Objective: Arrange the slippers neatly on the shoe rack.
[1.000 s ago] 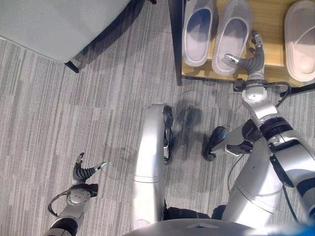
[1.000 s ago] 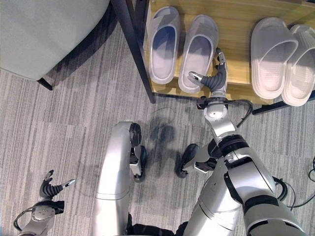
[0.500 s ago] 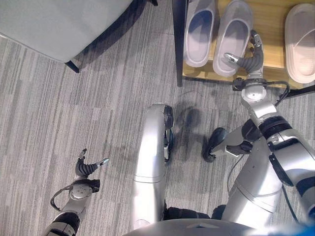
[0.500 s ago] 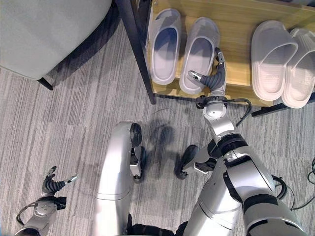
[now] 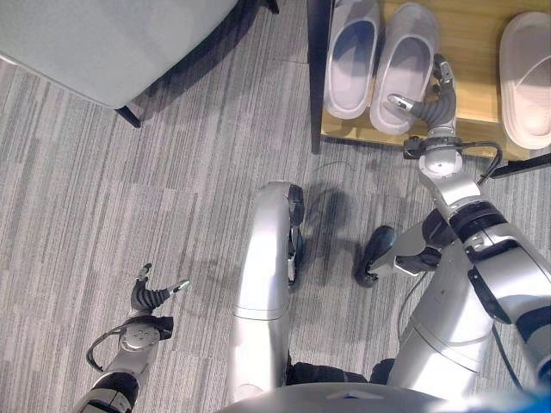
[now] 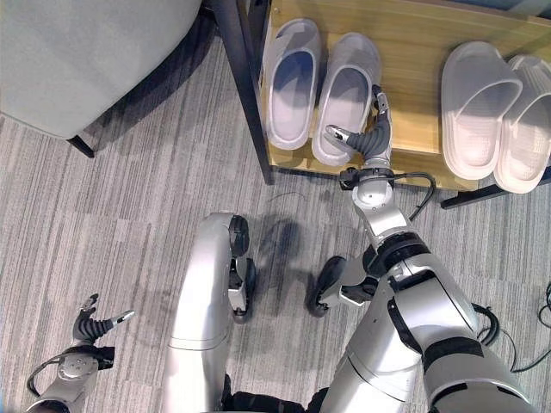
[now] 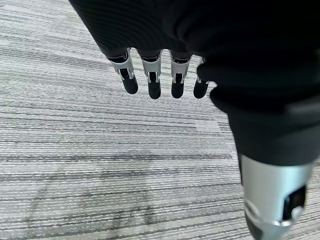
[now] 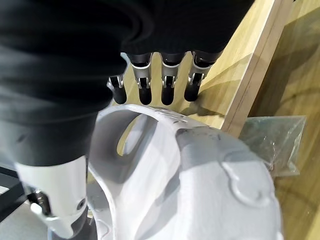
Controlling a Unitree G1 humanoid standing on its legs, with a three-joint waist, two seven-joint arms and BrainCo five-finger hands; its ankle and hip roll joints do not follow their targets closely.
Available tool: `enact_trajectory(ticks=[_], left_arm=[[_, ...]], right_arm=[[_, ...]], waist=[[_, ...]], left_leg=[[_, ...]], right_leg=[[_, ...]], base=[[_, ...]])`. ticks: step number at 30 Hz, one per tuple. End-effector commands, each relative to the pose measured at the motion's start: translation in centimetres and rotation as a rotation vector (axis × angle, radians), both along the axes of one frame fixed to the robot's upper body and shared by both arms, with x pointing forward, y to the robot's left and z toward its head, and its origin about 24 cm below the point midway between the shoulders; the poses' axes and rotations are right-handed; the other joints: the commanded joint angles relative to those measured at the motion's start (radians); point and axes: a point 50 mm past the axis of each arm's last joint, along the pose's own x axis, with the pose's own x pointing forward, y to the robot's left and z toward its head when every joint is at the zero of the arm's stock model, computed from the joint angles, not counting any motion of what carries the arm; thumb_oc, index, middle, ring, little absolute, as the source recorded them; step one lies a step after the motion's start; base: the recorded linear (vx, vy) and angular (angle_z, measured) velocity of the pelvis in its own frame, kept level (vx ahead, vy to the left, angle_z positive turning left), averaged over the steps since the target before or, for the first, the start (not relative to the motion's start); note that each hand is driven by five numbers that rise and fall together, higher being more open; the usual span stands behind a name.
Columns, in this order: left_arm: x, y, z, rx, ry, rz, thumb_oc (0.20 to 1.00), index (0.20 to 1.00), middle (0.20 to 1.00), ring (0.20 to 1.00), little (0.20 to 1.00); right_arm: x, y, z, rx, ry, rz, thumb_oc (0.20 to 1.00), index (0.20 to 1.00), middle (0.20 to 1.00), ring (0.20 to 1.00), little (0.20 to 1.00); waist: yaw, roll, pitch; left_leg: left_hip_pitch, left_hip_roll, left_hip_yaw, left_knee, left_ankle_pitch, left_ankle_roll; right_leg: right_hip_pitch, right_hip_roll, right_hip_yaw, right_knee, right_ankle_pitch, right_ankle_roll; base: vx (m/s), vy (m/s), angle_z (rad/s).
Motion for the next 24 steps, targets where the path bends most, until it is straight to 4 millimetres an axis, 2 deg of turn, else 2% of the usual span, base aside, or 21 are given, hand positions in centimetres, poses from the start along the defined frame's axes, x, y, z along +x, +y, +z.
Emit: enact_trajectory(ticks=[1,7,12,18,20,22,23,24], left_arm=[[-2.3,2.3,0.1,0.065,0.077,0.021,1.000,1.000,1.000,1.000,1.000],[-2.2,2.1,0.1,0.064,0.075,0.016,1.000,1.000,1.000,1.000,1.000],[-2.2,2.2,0.1,0.065,0.079,0.030,1.000,1.000,1.000,1.000,1.000],[-2.1,1.9,-0.2,0.050,0.075,0.057,1.000,1.000,1.000,1.000,1.000],[-1.1,1.5,-0.1,0.037,0.034,0.085,1.000,1.000,1.000,1.000,1.000],[-1.1,1.4,0.0,0.035,0.029,0.087,1.000,1.000,1.000,1.000,1.000],[-0.9,0.8,-0.2,0.025,0.015,0.090,1.000,1.000,1.000,1.000,1.000],[-0.8,0.8,-0.1,0.024,0.008,0.092,1.000,1.000,1.000,1.000,1.000]], right_arm=[[0.2,1.6,1.6,0.001,-0.067,0.057,1.000,1.000,1.000,1.000,1.000],[0.1,1.6,1.7,-0.007,-0.072,0.057,1.000,1.000,1.000,1.000,1.000],[-0.2,0.8,1.3,-0.002,-0.077,0.019,1.000,1.000,1.000,1.000,1.000],[-1.3,-0.1,1.6,0.042,-0.155,0.008,1.000,1.000,1.000,1.000,1.000],[-3.6,-0.3,1.4,-0.008,-0.243,0.047,1.000,1.000,1.000,1.000,1.000],[-4.1,-0.4,1.3,-0.005,-0.258,0.051,1.000,1.000,1.000,1.000,1.000],[-5.9,-0.7,0.8,0.011,-0.308,0.079,1.000,1.000,1.000,1.000,1.000],[-6.4,-0.9,0.6,0.003,-0.312,0.083,1.000,1.000,1.000,1.000,1.000]], waist=[[0.059,-0.001,-0.030],[0.053,-0.005,-0.030],[0.042,-0.009,-0.030],[0.018,-0.018,-0.030],[-0.024,-0.040,-0.030],[-0.029,-0.044,-0.030],[-0.054,-0.060,-0.030],[-0.061,-0.066,-0.030]], left_leg=[[-0.035,-0.043,-0.069,-0.091,0.081,-0.001],[-0.035,-0.041,-0.062,-0.084,0.082,-0.002],[-0.035,-0.040,-0.061,-0.077,0.087,-0.003],[-0.035,-0.039,-0.058,-0.077,0.094,-0.004],[-0.035,-0.037,-0.055,-0.081,0.107,-0.004],[-0.035,-0.038,-0.055,-0.080,0.109,-0.004],[-0.035,-0.037,-0.058,-0.082,0.117,-0.006],[-0.035,-0.034,-0.056,-0.082,0.118,-0.006]], right_leg=[[-0.036,0.025,0.128,-0.085,0.047,0.031],[-0.036,0.029,0.133,-0.077,0.047,0.031],[-0.036,0.032,0.133,-0.074,0.049,0.030],[-0.036,0.036,0.136,-0.069,0.050,0.032],[-0.036,0.041,0.141,-0.070,0.058,0.037],[-0.036,0.040,0.143,-0.070,0.059,0.038],[-0.036,0.044,0.145,-0.080,0.066,0.041],[-0.036,0.044,0.147,-0.086,0.073,0.043]], base=[[0.00,0.000,0.00],[0.00,0.000,0.00],[0.00,0.000,0.00],[-0.02,0.033,-0.01],[-0.02,0.051,-0.03],[-0.01,0.034,-0.08],[-0.01,0.035,-0.02],[0.00,0.056,-0.02]])
